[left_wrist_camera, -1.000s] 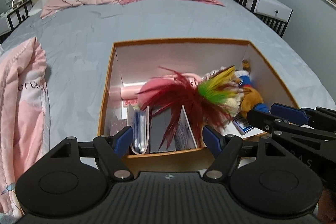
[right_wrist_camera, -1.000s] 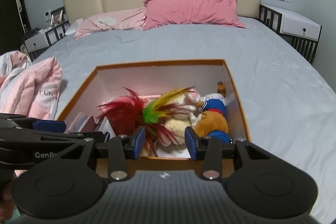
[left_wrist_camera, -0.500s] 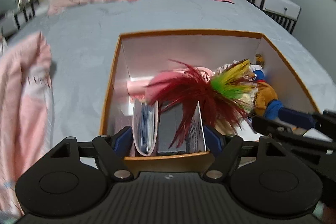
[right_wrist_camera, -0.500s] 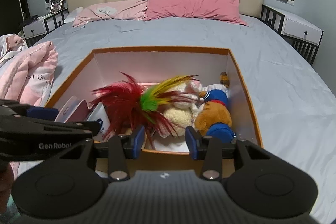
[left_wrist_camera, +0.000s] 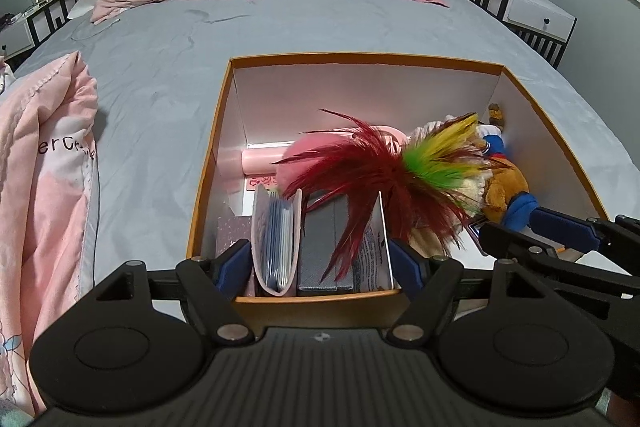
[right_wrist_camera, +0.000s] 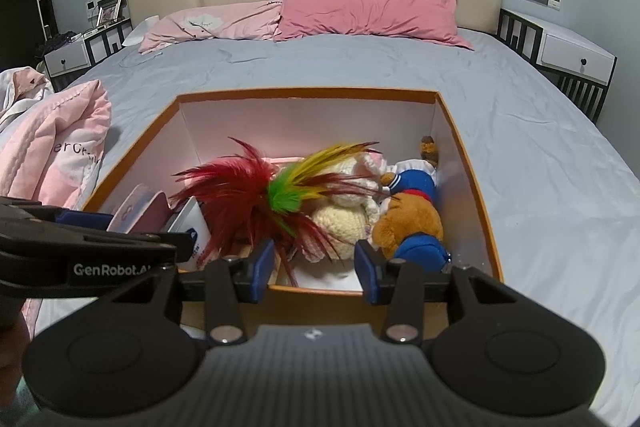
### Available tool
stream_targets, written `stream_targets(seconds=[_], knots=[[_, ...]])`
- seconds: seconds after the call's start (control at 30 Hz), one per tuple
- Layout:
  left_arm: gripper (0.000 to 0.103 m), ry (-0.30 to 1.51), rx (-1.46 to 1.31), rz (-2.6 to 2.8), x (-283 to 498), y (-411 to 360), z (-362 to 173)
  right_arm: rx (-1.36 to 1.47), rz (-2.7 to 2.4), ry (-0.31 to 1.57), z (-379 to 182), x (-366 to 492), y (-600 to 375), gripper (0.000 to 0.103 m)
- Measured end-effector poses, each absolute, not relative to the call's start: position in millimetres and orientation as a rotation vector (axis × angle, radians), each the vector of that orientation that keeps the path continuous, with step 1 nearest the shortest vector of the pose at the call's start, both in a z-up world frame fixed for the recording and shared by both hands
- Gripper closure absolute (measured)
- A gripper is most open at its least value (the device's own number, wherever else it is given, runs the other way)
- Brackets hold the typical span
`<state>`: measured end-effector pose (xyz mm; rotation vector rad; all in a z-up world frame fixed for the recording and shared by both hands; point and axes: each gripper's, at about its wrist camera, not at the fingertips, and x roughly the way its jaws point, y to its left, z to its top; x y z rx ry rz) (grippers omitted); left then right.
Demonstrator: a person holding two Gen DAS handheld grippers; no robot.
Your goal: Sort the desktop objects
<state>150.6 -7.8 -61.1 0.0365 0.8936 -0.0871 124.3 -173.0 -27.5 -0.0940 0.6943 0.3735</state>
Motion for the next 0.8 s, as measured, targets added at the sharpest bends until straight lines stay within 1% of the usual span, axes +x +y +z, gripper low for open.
stream_targets(seconds=[0.8], knots=[[0.016,0.928,0.04,-0.079,153.3,-9.0,-60.5,-0.088,0.384,0.714,-28.9,125.2,-173.7,0.056]])
